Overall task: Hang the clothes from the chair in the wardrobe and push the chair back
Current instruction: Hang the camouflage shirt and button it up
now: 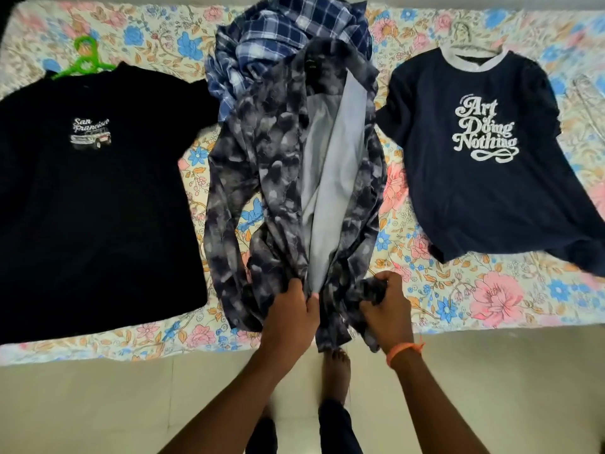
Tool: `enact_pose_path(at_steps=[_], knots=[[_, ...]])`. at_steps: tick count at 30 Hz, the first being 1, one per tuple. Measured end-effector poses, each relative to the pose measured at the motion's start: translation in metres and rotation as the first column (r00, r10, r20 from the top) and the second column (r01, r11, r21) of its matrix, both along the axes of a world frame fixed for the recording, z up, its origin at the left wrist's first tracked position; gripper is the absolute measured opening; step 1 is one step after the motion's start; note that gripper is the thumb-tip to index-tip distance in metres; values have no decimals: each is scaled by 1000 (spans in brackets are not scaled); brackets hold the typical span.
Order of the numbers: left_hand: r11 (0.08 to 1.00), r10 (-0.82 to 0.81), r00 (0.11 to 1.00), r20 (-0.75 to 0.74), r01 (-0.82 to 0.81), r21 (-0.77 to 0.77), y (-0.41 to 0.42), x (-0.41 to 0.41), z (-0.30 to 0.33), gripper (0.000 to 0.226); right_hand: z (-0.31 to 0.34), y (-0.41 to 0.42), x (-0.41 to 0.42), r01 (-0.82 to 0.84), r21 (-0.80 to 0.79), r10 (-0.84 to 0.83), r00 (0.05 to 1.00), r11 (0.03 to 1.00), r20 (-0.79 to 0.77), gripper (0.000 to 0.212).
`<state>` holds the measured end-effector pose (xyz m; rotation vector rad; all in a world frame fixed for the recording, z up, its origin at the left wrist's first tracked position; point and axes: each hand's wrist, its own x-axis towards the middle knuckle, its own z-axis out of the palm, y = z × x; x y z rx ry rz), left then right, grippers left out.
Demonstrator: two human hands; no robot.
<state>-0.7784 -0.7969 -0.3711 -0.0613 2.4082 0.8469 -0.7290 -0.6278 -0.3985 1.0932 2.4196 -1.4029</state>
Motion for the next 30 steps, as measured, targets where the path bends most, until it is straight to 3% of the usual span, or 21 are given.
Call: enact_pose_path(at_steps=[3, 5, 6, 8, 10, 12, 14, 17, 22, 24, 27, 30], knots=[[995, -49, 999, -8, 48, -88, -4, 6, -7, 21, -6, 28, 12, 270, 142, -285, 953, 952, 103, 37], [989, -47, 999, 7, 48, -140, -17, 11, -19, 21, -15, 40, 23, 438, 256, -495, 838, 862, 231, 57], [986, -56, 998, 15, 57, -154, -24, 15, -26, 22, -16, 39, 27, 421, 342, -523, 795, 840, 307, 66], [983, -80, 995, 51, 87, -160, -33, 21, -35, 25, -19, 27, 33, 189, 507, -383, 870, 841, 310, 66], [986, -87, 990, 111, 101, -135, -38, 25, -39, 28, -26, 4, 36, -49, 519, -30, 989, 853, 144, 44], [991, -99, 982, 161, 112, -74, -40, 28, -41, 27, -33, -25, 34, -183, 376, 201, 979, 908, -8, 20], [994, -104, 973, 205, 106, -1, -41, 28, -41, 24, -42, -52, 27, -236, 237, 246, 969, 942, -10, 21], [999, -29, 962, 270, 16, 51, -42, 22, -41, 19, -55, -80, 13, -143, 143, 137, 989, 979, 51, 39], [918, 50, 842, 538, -250, 307, -30, 22, -23, 17, -68, -79, -7, -63, 145, 58, 998, 987, 37, 35], [916, 54, 858, 511, -246, 316, -29, 23, -20, 20, -59, -76, -9, 92, 43, -93, 996, 995, 14, 40], [937, 113, 906, 408, -233, 259, -35, 20, -30, 22, -43, -69, 0, 339, -284, -337, 940, 897, 58, 43], [887, 202, 856, 476, -366, 282, -40, 18, -37, 31, -38, -57, 18, 448, -595, -473, 872, 668, 125, 40]])
